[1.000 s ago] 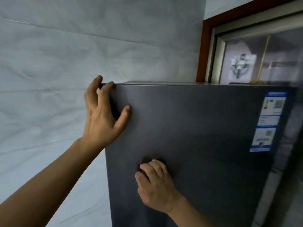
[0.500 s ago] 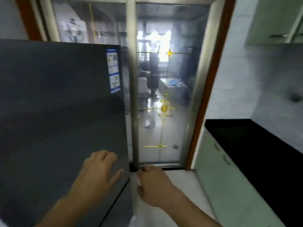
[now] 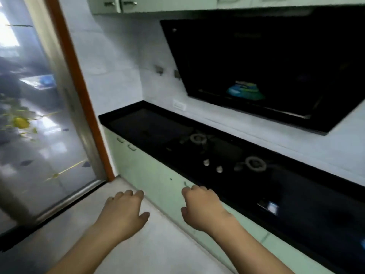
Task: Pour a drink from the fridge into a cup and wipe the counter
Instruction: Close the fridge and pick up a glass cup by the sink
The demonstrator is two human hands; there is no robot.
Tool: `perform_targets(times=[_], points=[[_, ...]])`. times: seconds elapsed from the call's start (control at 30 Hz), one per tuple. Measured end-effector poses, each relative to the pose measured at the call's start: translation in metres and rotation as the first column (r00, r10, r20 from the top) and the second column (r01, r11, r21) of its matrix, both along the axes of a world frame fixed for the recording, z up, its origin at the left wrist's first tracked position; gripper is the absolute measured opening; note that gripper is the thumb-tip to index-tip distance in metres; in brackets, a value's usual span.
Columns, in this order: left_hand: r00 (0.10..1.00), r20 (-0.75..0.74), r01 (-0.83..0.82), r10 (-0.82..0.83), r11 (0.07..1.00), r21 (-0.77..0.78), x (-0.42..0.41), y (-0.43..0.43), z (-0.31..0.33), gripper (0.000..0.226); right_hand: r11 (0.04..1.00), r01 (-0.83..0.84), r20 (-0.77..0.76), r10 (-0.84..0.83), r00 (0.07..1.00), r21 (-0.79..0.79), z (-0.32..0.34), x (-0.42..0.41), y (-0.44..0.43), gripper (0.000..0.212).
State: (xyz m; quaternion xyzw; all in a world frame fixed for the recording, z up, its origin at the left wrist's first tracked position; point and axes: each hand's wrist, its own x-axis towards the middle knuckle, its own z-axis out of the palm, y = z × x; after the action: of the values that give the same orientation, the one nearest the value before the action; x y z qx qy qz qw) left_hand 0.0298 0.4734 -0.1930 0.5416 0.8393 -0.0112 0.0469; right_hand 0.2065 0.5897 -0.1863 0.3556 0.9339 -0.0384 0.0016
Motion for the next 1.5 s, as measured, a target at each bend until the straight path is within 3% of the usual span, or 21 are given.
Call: perform_targets(times=[0.2, 0.5, 0.83, 1.07, 1.23, 1.37, 1.5], points=[[0.956, 0.082, 0.271, -0.282, 0.954, 0.127, 0.191, 0.109, 0.001, 0.044, 0.971, 0.239, -0.006, -0.239, 0.971, -0.007, -0.005, 0.204, 0.061, 0.029], [0.809, 0.112, 0.566, -0.577, 0.816, 0.122, 0.396, 0.212, 0.011, 0.040, 0.825, 0.564, -0.034, -0.565, 0.824, -0.024, -0.007, 0.424, 0.103, 0.030], [0.507, 0.093, 0.853, -0.857, 0.514, 0.090, 0.573, 0.323, -0.010, 0.042, 0.506, 0.863, 0.037, -0.862, 0.506, -0.011, -0.019, 0.585, 0.132, 0.030], [0.210, 0.067, 0.972, -0.975, 0.216, 0.096, 0.698, 0.366, -0.018, 0.038, 0.228, 0.973, 0.060, -0.972, 0.229, -0.014, -0.015, 0.673, 0.128, 0.028], [0.017, 0.081, 0.999, -0.997, 0.020, 0.039, 0.783, 0.352, -0.018, 0.039, 0.004, 0.998, 0.022, -1.000, 0.005, -0.065, -0.022, 0.736, 0.087, 0.019], [-0.057, 0.099, 0.998, -0.993, -0.056, 0.013, 0.848, 0.337, -0.023, 0.038, -0.091, 0.992, -0.020, -0.995, -0.093, -0.087, -0.033, 0.796, 0.059, 0.026], [-0.060, 0.093, 0.998, -0.994, -0.062, -0.018, 0.922, 0.321, -0.033, 0.039, -0.108, 0.991, -0.029, -0.993, -0.110, -0.081, -0.046, 0.869, 0.036, 0.027]])
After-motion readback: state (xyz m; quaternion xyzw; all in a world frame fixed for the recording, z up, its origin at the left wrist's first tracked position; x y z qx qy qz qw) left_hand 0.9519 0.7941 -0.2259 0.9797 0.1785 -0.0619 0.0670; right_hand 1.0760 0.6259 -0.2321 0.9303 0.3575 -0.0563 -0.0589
